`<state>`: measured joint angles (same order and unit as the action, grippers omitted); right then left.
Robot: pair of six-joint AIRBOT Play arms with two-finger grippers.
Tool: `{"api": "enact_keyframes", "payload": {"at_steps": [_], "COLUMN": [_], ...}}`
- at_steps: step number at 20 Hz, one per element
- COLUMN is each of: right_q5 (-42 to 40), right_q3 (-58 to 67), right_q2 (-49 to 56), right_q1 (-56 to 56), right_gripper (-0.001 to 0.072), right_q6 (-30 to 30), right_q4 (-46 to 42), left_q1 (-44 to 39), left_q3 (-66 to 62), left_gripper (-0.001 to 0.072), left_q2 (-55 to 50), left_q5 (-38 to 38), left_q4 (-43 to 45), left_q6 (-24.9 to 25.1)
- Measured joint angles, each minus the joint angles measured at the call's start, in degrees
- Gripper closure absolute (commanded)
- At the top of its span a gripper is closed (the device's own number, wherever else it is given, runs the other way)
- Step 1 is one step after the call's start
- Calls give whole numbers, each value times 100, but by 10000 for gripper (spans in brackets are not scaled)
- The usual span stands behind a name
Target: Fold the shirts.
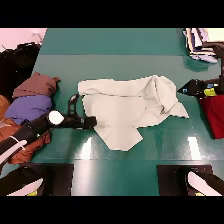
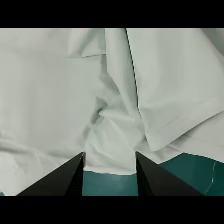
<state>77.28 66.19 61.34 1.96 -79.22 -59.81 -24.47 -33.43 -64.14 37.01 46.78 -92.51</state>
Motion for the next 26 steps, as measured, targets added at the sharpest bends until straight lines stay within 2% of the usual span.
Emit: {"api": "enact_keyframes", "payload": {"at_steps": [5, 6, 7, 8, 13, 20, 21, 23, 24, 26], "right_q5": [350, 358, 372, 380, 251, -433, -490, -588, -645, -778], "right_q3": [-365, -553, -791, -1038, -2396, -3346, -3379, -3418, -3421, -3357], "right_q2": [-105, -153, -199, -227, -289, -258, -205, -33, 76, 216], "right_q1": [413, 533, 664, 780, 946, 50, -31, -175, -258, -426], "right_gripper": [341, 309, 238, 233, 234, 266, 274, 428, 428, 533], "right_q6": [2, 2, 0, 2, 2, -164, -197, -262, -278, -280], "right_q4": [-424, -468, -505, -542, -446, -289, -275, -184, -109, -11], "left_q1": [1156, 1360, 1543, 1672, 1961, 2024, 2026, 2026, 2026, 2026], "left_q3": [-640, -750, -850, -927, -1095, -1132, -1132, -1132, -1132, -1132], "left_gripper": [684, 684, 684, 684, 684, 684, 684, 685, 684, 684], "left_q2": [487, 588, 675, 734, 861, 892, 892, 892, 892, 892], "left_q5": [761, 903, 1058, 1152, 1416, 1473, 1491, 1526, 1532, 1582], "left_q4": [846, 1012, 1172, 1266, 1519, 1582, 1596, 1596, 1598, 1617], "left_q6": [-7, -7, -4, 9, 109, 188, 216, 249, 260, 278]}}
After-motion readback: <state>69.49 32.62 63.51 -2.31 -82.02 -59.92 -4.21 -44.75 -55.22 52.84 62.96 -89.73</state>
